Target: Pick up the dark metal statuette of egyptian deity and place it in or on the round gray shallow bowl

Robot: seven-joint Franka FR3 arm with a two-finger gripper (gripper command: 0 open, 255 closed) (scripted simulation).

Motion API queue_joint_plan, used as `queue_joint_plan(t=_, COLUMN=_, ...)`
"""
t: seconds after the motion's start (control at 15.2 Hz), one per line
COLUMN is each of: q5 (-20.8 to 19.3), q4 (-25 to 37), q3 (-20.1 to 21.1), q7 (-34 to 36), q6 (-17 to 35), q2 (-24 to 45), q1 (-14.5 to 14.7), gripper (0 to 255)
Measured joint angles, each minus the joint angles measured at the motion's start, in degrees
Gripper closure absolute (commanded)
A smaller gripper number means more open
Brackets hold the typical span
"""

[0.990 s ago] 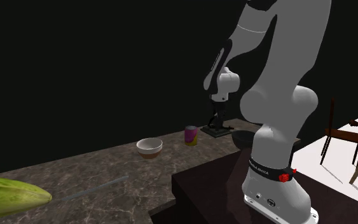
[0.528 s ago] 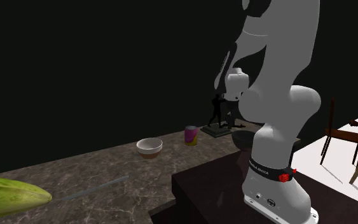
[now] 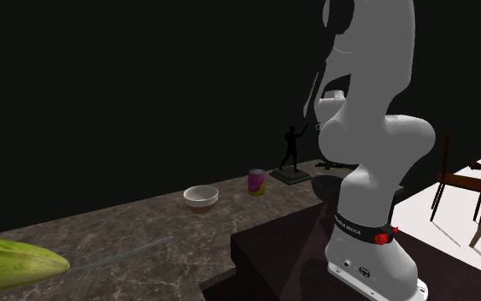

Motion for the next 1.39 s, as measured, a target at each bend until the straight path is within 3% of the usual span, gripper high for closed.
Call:
queue_joint_plan(t=0.86, q5=7.26, q4=1.24, q3=2.92, q7=-5.81, q6=9.10, q2=11.05, q1=-2.69, gripper=255)
queue_joint_plan(t=1.32, q5=7.78, q4=1.31, q3=3.25, q7=-6.28, q6=9.80, q2=11.84, q1=-3.04, gripper=255)
queue_joint_plan(t=1.39, q5=7.78, q4=1.31, q3=3.25, q7=-6.28, q6=9.80, q2=11.84, q1=-3.04, gripper=0)
